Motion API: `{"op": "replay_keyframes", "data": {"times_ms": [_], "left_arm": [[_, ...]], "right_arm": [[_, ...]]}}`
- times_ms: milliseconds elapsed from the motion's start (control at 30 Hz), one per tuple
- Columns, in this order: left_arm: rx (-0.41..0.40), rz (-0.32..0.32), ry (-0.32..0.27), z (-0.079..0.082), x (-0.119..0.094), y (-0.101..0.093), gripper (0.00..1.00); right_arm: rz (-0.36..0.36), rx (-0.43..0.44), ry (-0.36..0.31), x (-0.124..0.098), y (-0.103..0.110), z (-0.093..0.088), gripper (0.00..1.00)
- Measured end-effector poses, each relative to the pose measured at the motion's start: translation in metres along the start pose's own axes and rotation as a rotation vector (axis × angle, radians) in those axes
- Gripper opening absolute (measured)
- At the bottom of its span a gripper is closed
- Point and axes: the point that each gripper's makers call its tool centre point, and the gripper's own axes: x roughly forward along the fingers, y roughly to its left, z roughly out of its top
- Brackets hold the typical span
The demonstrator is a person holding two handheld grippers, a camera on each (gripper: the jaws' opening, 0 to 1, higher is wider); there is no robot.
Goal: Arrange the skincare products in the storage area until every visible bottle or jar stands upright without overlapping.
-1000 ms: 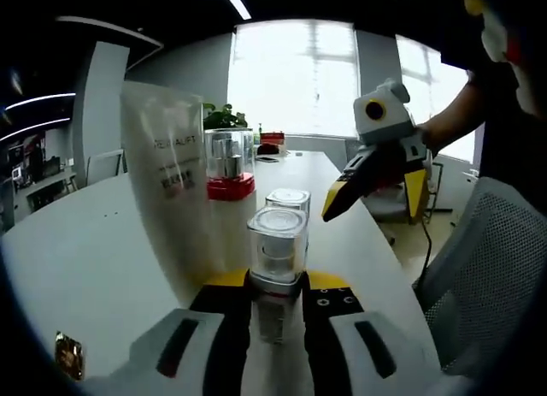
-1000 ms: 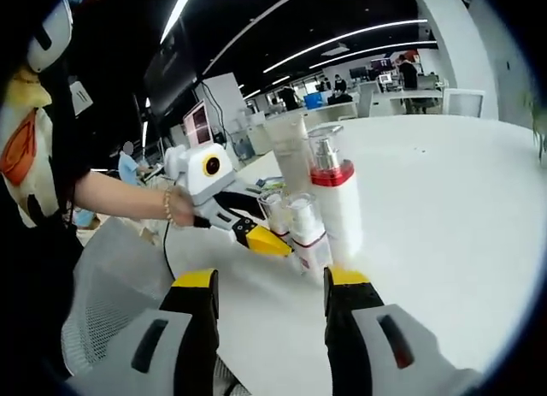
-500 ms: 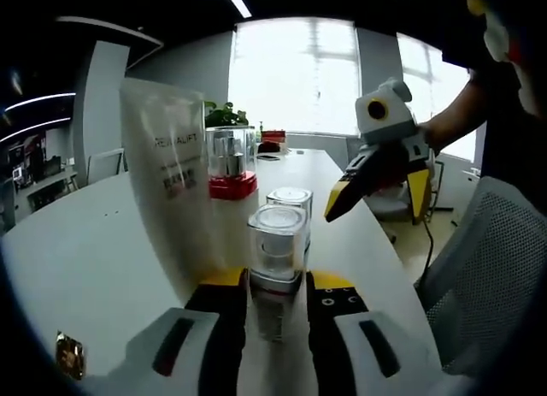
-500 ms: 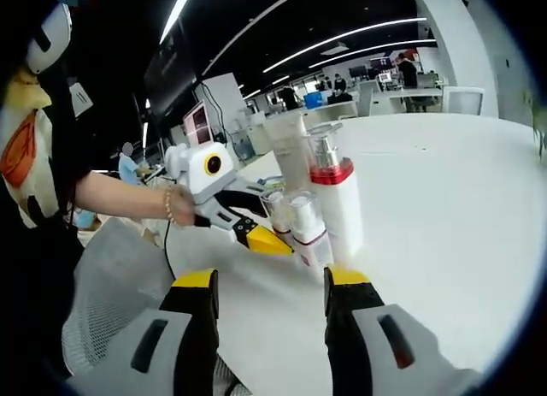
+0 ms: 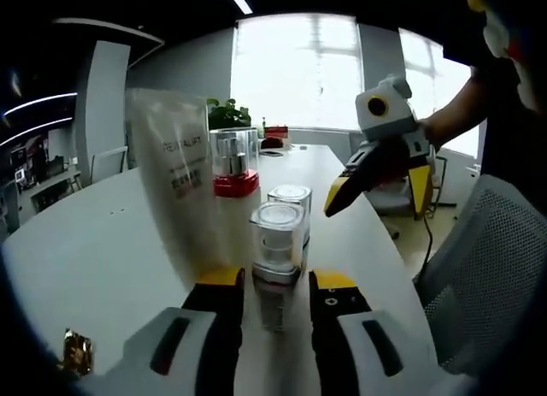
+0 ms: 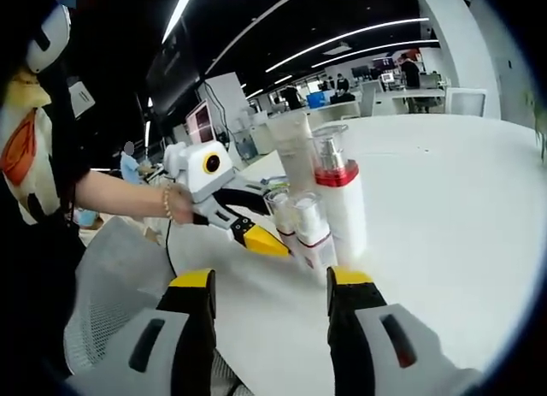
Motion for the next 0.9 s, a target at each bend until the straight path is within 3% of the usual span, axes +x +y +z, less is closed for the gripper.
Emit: {"op": "replay_keyframes", "data": {"times_ms": [300, 500, 700, 900], "left_arm": [[-0.005, 0.026, 0.019, 0.006, -0.014, -0.004, 0.24], [-0.062, 0.072, 0.024, 0.014, -0.029, -0.005, 0.35], [-0.138, 0.124, 0.074, 0.002, -0.046, 0.000, 0.42], [-0.175, 0.174, 0.087, -0.007, -0.062, 0.000, 0.52]], "right_arm": [[0.005, -0.008, -0.010, 0.000, 0.003, 0.004, 0.53], [0.017, 0.002, -0.056, 0.001, 0.009, 0.017, 0.58], [0.019, -0.010, -0.057, 0.000, 0.014, 0.020, 0.62], [0.022, -0.025, -0.061, 0.002, 0.017, 0.022, 0.66]]}}
